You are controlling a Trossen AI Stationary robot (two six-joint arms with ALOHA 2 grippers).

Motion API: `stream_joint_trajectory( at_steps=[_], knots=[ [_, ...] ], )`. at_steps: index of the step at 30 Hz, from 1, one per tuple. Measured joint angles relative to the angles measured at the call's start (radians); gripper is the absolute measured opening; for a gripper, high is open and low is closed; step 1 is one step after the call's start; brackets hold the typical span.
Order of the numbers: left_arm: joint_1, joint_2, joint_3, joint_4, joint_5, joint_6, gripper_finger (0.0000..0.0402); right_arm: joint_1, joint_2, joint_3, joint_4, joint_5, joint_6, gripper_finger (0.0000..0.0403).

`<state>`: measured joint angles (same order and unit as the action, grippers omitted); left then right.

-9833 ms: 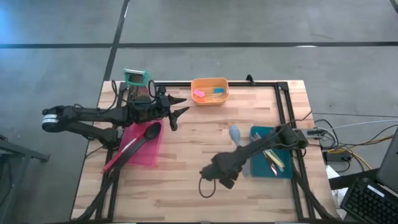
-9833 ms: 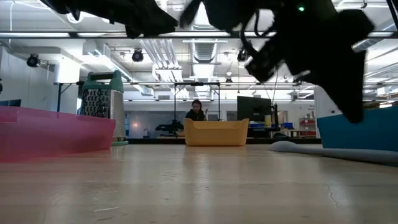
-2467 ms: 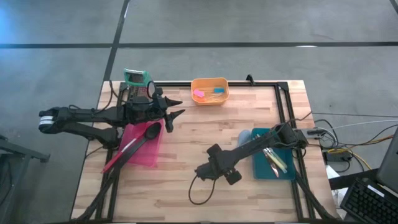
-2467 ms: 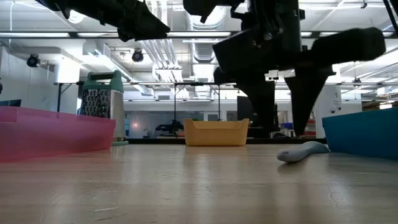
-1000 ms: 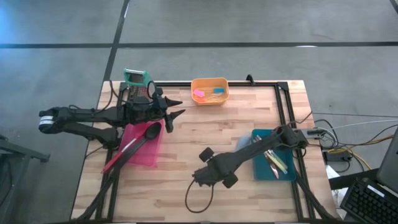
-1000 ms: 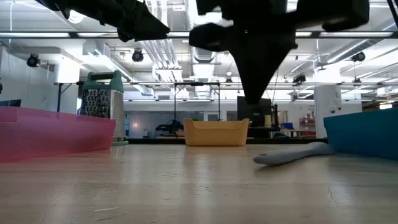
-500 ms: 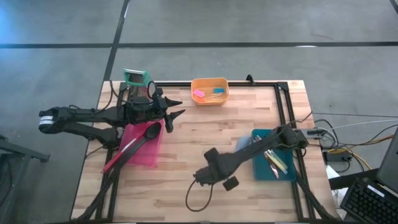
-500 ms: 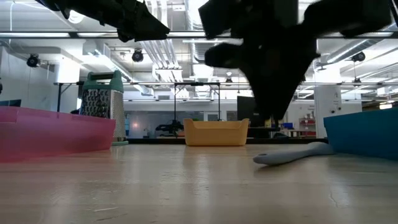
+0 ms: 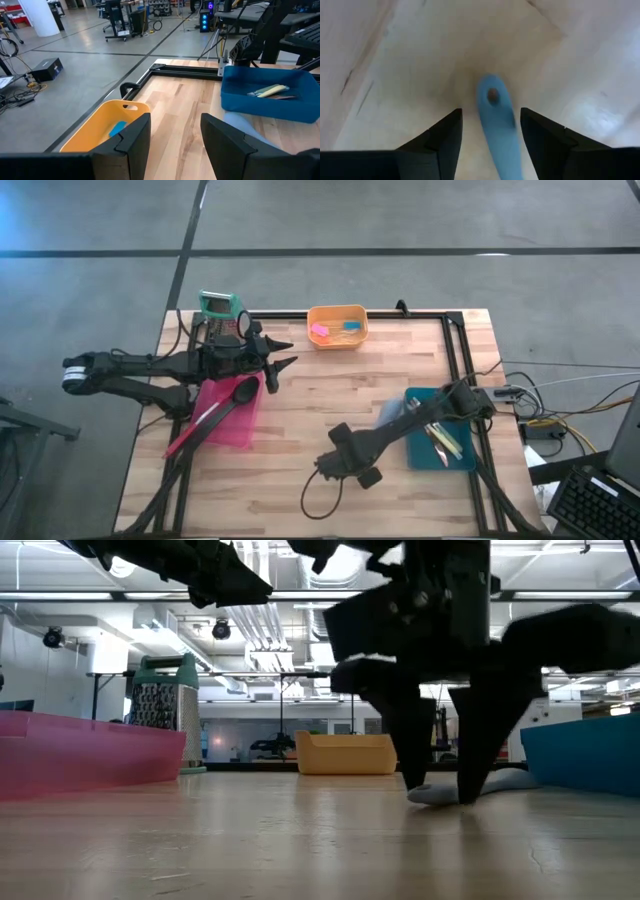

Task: Pick & Place Kitchen Items
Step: Put the gray serving spoon into the pink bin

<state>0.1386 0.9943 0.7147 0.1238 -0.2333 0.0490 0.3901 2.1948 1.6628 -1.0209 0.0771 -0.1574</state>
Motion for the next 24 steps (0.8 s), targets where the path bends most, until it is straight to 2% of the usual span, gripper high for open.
stream_joint_trajectory(
  at_steps=[5, 10, 12, 18, 24],
  knots=[
    [0.000, 0.000, 0.000, -0.003, 0.000, 0.000, 0.0178, 0.000, -0.010, -0.078, 0.106, -0.008, -0.018, 0.0174],
    [0.000, 0.000, 0.000, -0.004, 0.000, 0.000, 0.0178, 0.001, -0.009, -0.104, 0.147, -0.010, -0.060, 0.0103],
    [0.000, 0.000, 0.000, -0.004, 0.000, 0.000, 0.0178, 0.002, -0.008, -0.096, 0.146, -0.008, -0.074, 0.0068],
    [0.000, 0.000, 0.000, -0.004, 0.000, 0.000, 0.0178, 0.001, -0.002, -0.044, 0.126, 0.004, -0.105, 0.0064],
    [0.000, -0.001, 0.000, -0.005, 0.000, 0.000, 0.0178, -0.002, 0.004, 0.045, 0.059, 0.045, -0.141, 0.0007]
  ],
)
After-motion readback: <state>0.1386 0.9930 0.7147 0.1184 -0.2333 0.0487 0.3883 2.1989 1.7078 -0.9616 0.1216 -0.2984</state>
